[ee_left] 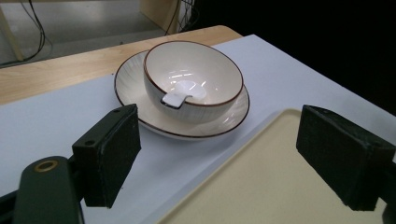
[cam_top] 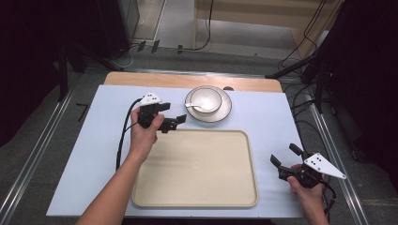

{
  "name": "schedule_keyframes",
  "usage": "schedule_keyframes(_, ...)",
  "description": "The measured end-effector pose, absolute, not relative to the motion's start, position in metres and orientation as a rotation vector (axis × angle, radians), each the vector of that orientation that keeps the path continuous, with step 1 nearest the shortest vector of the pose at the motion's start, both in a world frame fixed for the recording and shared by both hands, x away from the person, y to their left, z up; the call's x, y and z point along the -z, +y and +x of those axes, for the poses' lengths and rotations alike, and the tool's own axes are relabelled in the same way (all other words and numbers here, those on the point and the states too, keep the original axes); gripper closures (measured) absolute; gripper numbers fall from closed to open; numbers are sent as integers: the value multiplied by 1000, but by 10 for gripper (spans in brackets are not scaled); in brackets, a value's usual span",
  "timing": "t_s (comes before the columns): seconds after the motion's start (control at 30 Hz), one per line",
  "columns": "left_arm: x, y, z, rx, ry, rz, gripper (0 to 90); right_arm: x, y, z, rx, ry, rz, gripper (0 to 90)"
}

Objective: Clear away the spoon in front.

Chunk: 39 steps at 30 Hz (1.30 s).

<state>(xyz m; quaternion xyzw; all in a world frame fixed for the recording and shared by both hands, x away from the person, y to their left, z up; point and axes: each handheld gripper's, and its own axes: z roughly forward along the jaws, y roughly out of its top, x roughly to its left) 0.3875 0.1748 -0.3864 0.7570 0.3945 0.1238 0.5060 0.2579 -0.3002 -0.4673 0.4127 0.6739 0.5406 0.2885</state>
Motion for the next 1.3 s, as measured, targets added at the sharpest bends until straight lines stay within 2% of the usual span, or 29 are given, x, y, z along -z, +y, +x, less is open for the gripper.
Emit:
schedule_keyframes(0.07, 387, 171, 396, -319, 972, 1836, 154, 467, -299, 258, -1444, 1799, 1096, 132)
schedule_keyframes(0.17, 389, 165, 404, -340, 999, 1854, 237, 467, -299, 258, -1449, 1799, 1097, 133)
schedule_keyframes(0.2, 390, 163, 407, -350, 1011, 1851, 301, 467, -298, 258, -1450, 1799, 1098, 133)
schedule_keyframes(0.3, 390, 162, 415, -350, 1047, 1829, 601, 468, -299, 258, -1451, 1802, 1096, 133)
schedule_keyframes(0.4, 391, 162, 424, -378, 1112, 1829, 865, 468, -299, 258, -1455, 1802, 1102, 133)
schedule_keyframes(0.43, 392, 162, 427, -374, 1122, 1823, 900, 468, -299, 258, -1456, 1802, 1105, 133)
schedule_keyframes(0.7, 405, 150, 445, -370, 1172, 1885, 900, 470, -302, 258, -1460, 1802, 1113, 133)
schedule_keyframes(1.17, 405, 135, 438, -261, 1114, 1920, 900, 469, -305, 258, -1471, 1794, 1124, 134)
schedule_keyframes(1.3, 401, 137, 439, -238, 1120, 1874, 828, 469, -305, 258, -1470, 1795, 1120, 134)
